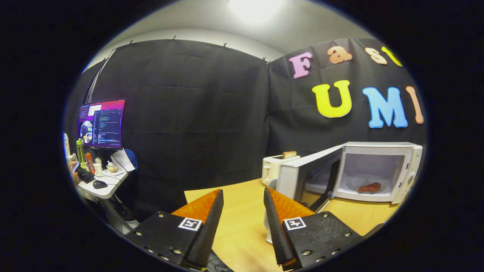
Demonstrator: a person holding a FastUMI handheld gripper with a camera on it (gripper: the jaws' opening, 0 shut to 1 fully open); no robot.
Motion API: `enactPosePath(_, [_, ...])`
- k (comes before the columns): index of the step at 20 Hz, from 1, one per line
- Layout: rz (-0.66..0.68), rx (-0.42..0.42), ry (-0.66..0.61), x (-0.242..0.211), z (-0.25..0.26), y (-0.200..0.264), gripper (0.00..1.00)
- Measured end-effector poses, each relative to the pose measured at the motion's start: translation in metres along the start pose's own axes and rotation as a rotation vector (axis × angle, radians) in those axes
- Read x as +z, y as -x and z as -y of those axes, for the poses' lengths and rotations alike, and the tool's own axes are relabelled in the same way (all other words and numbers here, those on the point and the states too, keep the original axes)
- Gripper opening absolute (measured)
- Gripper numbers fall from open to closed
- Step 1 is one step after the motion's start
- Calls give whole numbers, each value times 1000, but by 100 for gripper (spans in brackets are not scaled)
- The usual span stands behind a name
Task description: Open the microwave, put the food inside, and close the microwave door.
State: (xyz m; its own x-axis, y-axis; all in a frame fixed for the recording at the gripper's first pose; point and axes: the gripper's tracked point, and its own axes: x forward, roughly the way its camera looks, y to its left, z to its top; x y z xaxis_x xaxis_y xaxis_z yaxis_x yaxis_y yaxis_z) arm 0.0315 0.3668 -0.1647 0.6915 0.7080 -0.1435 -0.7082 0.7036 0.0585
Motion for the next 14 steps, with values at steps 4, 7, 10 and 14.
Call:
enactPosePath(4, [-109, -40, -26, -40, 6, -54, 11])
enactPosePath(7, [-161, -138, -32, -58, 29, -80, 11])
enactPosePath(10, [-175, -134, 19, -69, 30, -75, 0])
enactPosePath(14, [-164, -182, 75, -70, 56, -45, 0])
